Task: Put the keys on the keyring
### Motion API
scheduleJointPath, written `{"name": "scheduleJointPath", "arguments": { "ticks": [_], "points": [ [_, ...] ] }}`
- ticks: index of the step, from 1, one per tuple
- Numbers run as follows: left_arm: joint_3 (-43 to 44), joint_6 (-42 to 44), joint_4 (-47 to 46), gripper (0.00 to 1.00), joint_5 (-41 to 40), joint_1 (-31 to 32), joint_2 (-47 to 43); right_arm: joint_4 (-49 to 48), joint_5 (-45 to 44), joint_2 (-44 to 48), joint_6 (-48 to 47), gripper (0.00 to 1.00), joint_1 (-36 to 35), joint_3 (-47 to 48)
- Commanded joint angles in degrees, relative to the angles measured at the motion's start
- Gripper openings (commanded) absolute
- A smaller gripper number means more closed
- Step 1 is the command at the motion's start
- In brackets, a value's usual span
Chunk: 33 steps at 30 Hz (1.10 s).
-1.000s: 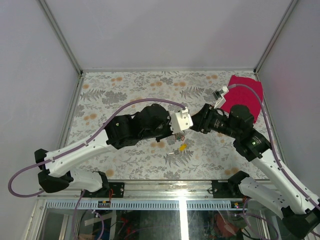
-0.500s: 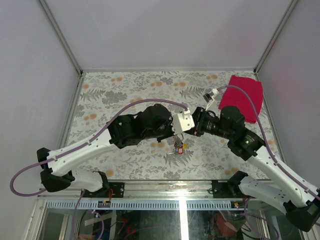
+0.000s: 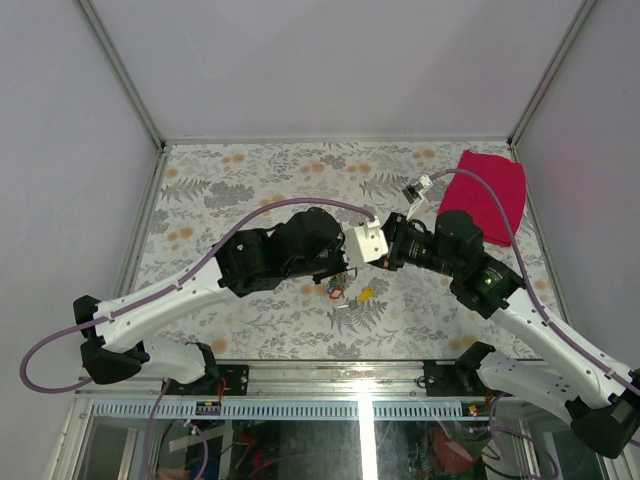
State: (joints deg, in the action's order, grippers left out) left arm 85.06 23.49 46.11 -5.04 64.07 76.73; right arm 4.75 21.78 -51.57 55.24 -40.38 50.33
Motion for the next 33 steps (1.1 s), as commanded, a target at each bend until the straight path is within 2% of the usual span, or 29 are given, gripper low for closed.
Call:
{"name": "scheduleJointPath", "arguments": {
  "ticks": [1, 5, 9, 12, 22, 33],
  "points": [
    [1.4, 1.0, -6.1, 0.0, 1.6, -0.1, -1.7, -3.9, 0.4, -0.6, -0.7, 0.13, -1.1, 0.0],
    [0.3, 0.8, -7.6, 0.01, 1.5, -0.1, -2.6, -4.7, -0.1, -0.2, -1.0, 0.0, -1.1, -0.2],
    [-1.8, 0.3, -10.0, 0.22, 0.9, -0.1, -4.7, -5.8, -1.7, 1.4, -1.1, 0.0, -1.1, -0.6],
    [-4.2, -0.5, -12.0, 0.32, 0.0, -0.1, -7.4, -6.2, -3.1, 2.6, -1.8, 0.0, -1.0, -0.4],
    [-13.3, -5.0, -20.4, 0.37, -1.7, -0.2, -17.8, -11.7, -4.4, 5.8, -2.0, 0.0, -1.1, -1.5],
    [-16.1, -3.2, -26.8, 0.45, 0.3, -0.1, -19.7, -13.4, -2.1, 5.3, 0.7, 0.0, -1.1, 0.3]
  ]
}}
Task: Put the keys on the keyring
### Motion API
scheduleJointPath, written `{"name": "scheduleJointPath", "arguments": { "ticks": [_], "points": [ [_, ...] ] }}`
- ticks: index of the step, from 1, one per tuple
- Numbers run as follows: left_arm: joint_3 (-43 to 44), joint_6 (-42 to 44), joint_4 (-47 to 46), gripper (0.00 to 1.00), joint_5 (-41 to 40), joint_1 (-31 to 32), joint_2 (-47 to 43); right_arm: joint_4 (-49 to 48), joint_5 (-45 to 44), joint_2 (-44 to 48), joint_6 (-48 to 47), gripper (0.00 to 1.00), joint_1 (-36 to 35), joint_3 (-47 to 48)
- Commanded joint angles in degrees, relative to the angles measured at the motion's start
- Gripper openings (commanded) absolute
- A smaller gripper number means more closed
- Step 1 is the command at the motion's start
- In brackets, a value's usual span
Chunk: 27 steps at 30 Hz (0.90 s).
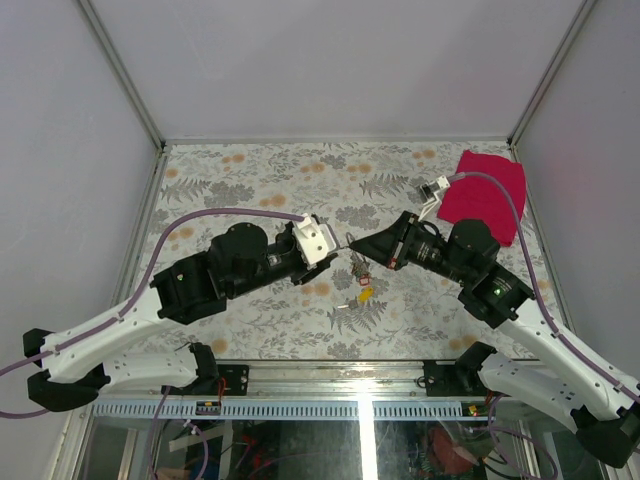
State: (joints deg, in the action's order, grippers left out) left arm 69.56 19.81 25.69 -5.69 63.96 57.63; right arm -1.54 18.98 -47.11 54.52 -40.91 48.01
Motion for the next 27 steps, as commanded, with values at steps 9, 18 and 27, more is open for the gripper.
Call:
{"name": "scheduleJointPath", "arguments": {
  "ticks": [9, 18, 27],
  "points": [
    [-0.6, 1.5, -6.8, 0.48, 2.1, 0.0, 0.4, -9.1, 2.0, 0.9, 3.4, 0.0, -0.6, 2.4],
    [-0.2, 2.4, -7.0, 0.45, 2.7, 0.0, 1.7, -10.1, 3.3, 1.2, 4.5, 0.0, -0.6, 2.4],
    [1.2, 2.9, -6.9, 0.24, 4.1, 0.0, 2.6, -10.4, 3.8, 1.1, 4.9, 0.0, -0.6, 2.2]
  ]
}}
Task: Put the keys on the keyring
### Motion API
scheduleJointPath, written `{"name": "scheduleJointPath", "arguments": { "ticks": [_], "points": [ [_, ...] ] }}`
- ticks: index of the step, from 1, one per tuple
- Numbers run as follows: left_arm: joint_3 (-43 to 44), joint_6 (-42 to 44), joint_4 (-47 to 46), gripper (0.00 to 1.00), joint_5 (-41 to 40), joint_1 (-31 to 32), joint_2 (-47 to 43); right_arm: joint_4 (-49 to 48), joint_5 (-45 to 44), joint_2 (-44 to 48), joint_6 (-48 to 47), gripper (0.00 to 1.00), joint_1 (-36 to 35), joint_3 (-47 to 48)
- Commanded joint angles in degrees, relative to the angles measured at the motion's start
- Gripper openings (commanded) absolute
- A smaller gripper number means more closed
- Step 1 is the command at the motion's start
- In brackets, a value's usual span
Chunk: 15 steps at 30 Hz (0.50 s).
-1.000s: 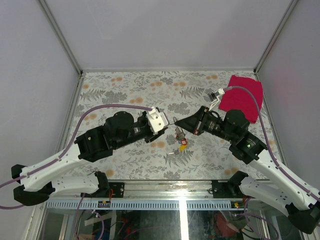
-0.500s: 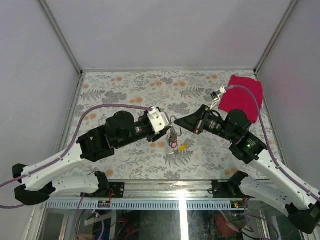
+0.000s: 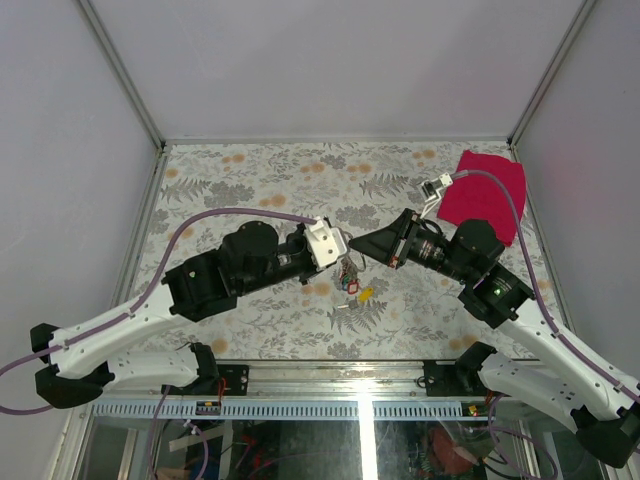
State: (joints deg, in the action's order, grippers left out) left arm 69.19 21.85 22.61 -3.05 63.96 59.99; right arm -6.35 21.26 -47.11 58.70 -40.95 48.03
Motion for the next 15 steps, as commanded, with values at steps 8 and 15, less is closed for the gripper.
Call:
{"name": "scheduleJointPath", "arguments": {
  "ticks": [8, 15],
  "points": [
    [3.5, 0.2, -1.8, 0.0, 3.8, 0.0, 1.0, -6.1, 1.6, 1.1, 0.4, 0.0, -0.5, 2.0],
    [8.0, -2.5, 5.1, 0.0, 4.8, 0.0, 4.2, 0.7, -3.0, 3.2, -14.0, 0.41, -0.5, 5.1]
  ]
}}
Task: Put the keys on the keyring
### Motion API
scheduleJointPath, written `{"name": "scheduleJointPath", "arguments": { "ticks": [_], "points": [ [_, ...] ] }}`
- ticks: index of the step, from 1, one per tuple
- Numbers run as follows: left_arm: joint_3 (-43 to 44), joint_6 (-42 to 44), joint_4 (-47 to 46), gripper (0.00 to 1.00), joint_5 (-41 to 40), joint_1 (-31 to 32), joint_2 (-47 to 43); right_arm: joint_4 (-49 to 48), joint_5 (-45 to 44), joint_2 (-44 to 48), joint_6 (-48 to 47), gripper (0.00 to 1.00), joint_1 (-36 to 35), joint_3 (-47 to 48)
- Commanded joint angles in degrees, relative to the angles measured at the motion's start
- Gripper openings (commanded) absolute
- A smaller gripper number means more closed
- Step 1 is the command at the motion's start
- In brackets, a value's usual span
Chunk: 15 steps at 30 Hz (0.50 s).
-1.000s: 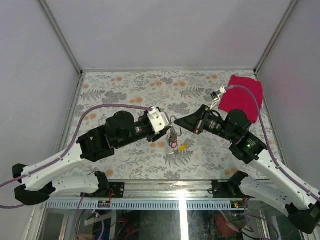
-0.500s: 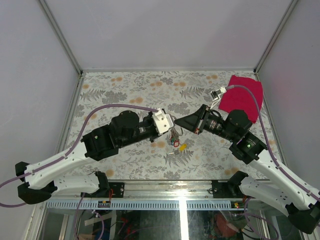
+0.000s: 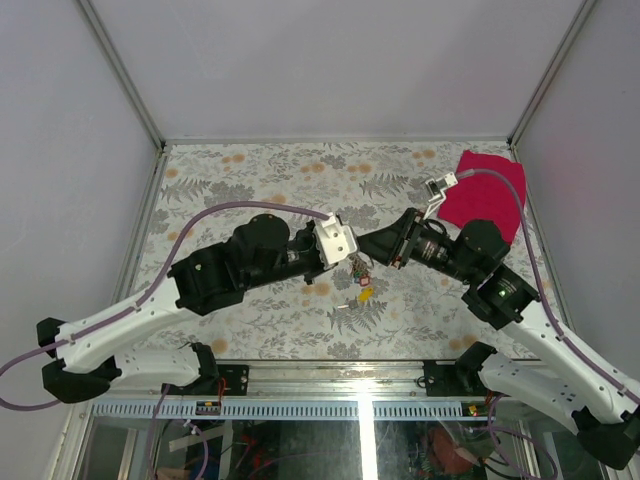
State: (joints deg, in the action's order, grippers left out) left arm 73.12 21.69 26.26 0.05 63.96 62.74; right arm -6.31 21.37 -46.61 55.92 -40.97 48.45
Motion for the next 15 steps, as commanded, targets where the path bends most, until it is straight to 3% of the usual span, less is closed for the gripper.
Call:
{"name": "scheduleJointPath", "arguments": {
  "ticks": [1, 9, 15],
  "points": [
    [4.5, -2.7, 2.2, 0.0, 1.8, 0.0, 1.9, 2.3, -4.3, 3.2, -14.9, 0.43, -0.5, 5.3],
    [9.2, -5.2, 8.1, 0.0, 6.2, -2.3, 5.2, 3.6, -3.4, 9.9, -50.2, 0.5, -0.5, 2.5],
    [13.4, -5.5, 13.3, 0.0, 7.4, -4.2, 8.7, -3.4, 3.3, 14.3, -66.2, 0.5, -0.5, -3.2]
  ]
}}
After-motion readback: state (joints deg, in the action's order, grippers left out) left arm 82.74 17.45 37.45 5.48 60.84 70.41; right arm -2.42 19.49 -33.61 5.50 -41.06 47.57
